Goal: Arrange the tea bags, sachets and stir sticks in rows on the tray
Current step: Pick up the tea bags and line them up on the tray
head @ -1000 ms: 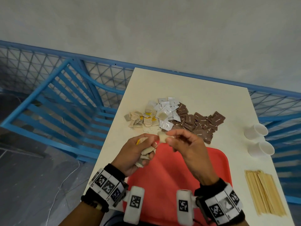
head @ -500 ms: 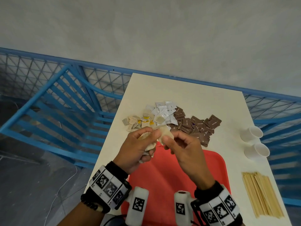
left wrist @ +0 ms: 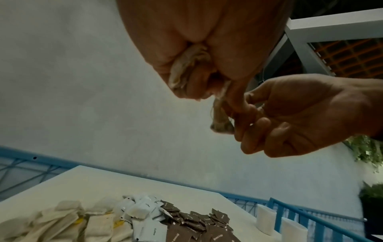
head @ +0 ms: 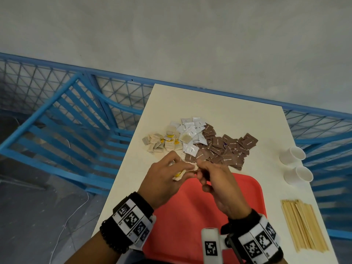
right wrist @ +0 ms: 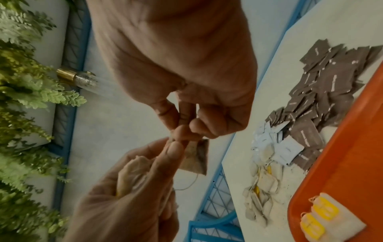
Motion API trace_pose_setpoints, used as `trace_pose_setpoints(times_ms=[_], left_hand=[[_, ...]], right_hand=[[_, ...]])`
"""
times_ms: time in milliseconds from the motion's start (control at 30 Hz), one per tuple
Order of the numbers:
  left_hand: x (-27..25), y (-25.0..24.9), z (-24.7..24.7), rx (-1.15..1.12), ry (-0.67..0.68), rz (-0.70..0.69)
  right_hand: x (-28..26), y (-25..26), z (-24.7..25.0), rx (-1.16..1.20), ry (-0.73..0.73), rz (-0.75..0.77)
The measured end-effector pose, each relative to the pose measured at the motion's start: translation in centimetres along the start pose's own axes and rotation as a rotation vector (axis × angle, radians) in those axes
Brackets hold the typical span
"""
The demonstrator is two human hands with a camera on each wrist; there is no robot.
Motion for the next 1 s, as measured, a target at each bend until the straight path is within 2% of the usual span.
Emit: trace_pose_setpoints(times_ms=[100, 200, 233, 300, 333, 400, 467, 567, 633, 700, 800, 867, 900, 1000], left_hand=[[0.7, 0.2, 0.4, -0.009, -0.025, 0.039], [1.5, 0.8, 1.0, -0.089, 0.006, 0.219], [1.8, 1.1, 1.1, -0.144, 0.023, 0.307], [2.2, 1.6, 1.5, -0.310, 0.071, 0.473], [2.4, 1.5, 1.6, -0.396, 0.106, 0.521], [2.9, 0.7, 1.8, -0.470, 0.181, 0.545], [3.2, 0.1, 1.9, -0.533, 0.205, 0.568], [3.3, 1.2, 2.7, -0.609, 0.058, 0.663], [3.2, 2.8, 3.3, -0.513, 0.021, 0.667], [2.6, 4.3, 3.2, -0.345, 0.119, 0.664], [1.0, 7.2, 2.6, -0.058, 0.247, 0.718], [0.2, 7.8, 2.3, 0.012, 0.280, 0.768], [0.2, 7.4, 2.3, -0.045, 0.260, 0.791], [1.3, 4.4, 2.4, -0.525, 0.149, 0.842]], right_hand=[[-0.2, 0.4, -0.4, 0.001, 0.060, 0.024], [-0.5, 1.4, -0.4, -0.033, 0.109, 0.074], [-0.5, 1.9, 0.1, -0.082, 0.068, 0.138], [-0.8, 3.3, 1.3, -0.246, -0.074, 0.384], [-1.0, 3.9, 1.4, -0.353, -0.085, 0.490], [-1.0, 4.0, 0.7, -0.560, 0.013, 0.574], [-0.5, 3.9, 0.1, -0.622, 0.047, 0.608], [-0.2, 4.4, 0.4, -0.429, 0.069, 0.572], [-0.4, 4.9, 1.1, -0.198, 0.106, 0.506], [-0.8, 5.7, 1.6, -0.062, 0.129, 0.485], [-1.3, 7.0, 2.0, -0.021, 0.119, 0.542], [-1.2, 7.2, 2.3, -0.013, 0.095, 0.571], [-1.0, 6.9, 2.3, -0.028, 0.087, 0.572], [-0.2, 6.1, 1.2, -0.104, 0.073, 0.541]])
Point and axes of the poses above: each hand's wrist, its own x-axis towards the middle knuckle, its own z-axis out of the back of the hand, y = z × x, the point moved 5 cm from there along x, towards the middle knuckle, and after that the axes turned 3 degrees about -x, right-handed, at the moved point
